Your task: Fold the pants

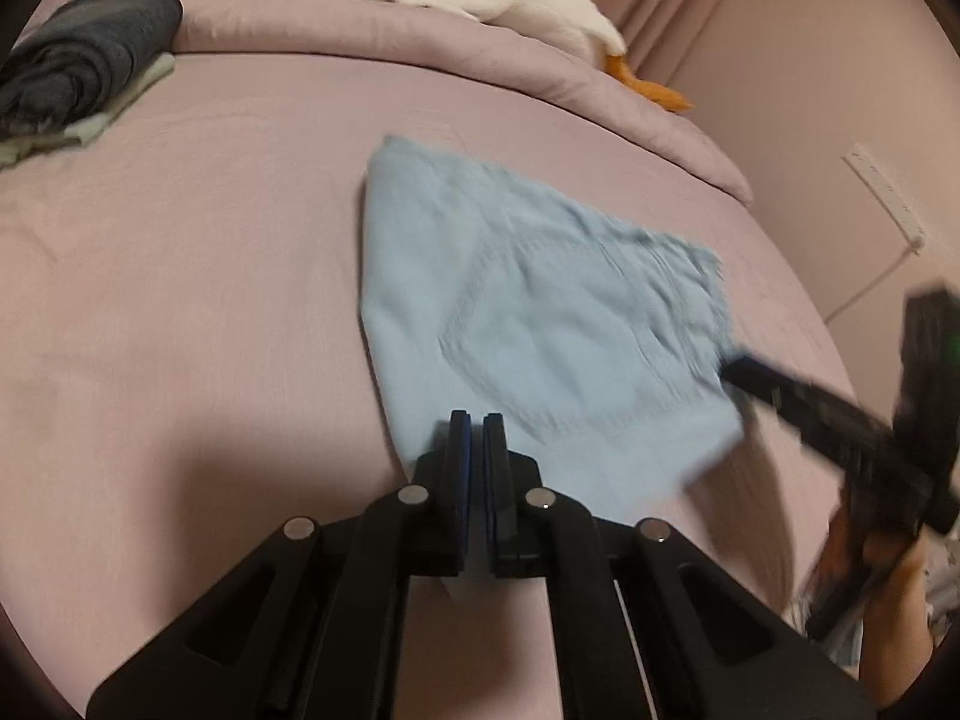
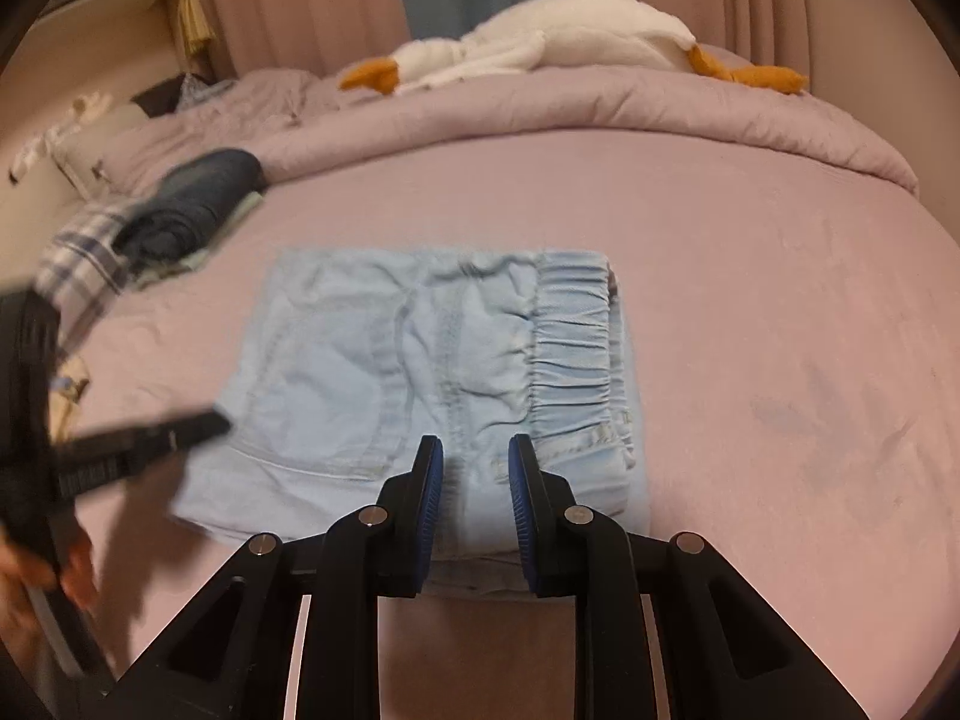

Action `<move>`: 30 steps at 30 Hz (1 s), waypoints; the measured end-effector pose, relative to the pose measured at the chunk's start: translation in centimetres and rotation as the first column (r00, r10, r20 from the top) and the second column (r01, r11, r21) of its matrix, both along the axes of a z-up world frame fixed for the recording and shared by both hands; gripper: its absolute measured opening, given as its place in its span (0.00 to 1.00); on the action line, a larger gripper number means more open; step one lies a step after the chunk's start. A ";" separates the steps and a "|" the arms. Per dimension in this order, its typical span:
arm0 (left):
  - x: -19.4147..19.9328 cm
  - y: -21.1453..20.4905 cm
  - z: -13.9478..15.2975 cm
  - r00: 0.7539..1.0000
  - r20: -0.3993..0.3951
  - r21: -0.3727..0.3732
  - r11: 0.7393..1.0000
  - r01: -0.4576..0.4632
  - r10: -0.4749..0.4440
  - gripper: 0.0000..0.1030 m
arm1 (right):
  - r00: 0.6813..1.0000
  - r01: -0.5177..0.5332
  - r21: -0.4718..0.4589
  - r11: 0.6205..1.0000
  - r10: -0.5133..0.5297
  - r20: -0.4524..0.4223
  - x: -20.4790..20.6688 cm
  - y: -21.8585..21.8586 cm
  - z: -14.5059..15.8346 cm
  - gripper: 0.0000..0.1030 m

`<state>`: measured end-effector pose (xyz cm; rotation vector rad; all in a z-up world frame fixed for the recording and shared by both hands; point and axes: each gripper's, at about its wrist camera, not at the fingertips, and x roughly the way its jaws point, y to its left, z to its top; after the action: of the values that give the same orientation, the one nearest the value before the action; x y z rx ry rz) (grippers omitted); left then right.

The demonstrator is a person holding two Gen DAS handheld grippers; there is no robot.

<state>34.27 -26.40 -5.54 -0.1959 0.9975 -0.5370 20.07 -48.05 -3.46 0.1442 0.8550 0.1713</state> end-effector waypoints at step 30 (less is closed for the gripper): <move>-2.5 0.5 -1.6 1.000 0.002 -0.040 0.999 -0.006 0.006 0.04 | 0.953 -0.236 0.074 0.969 0.245 -0.175 16.3 12.9 -1.5 0.21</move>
<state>31.77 -25.93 -7.13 -0.2343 0.9839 -0.5518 36.34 -35.15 -4.94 0.1047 1.0518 0.4145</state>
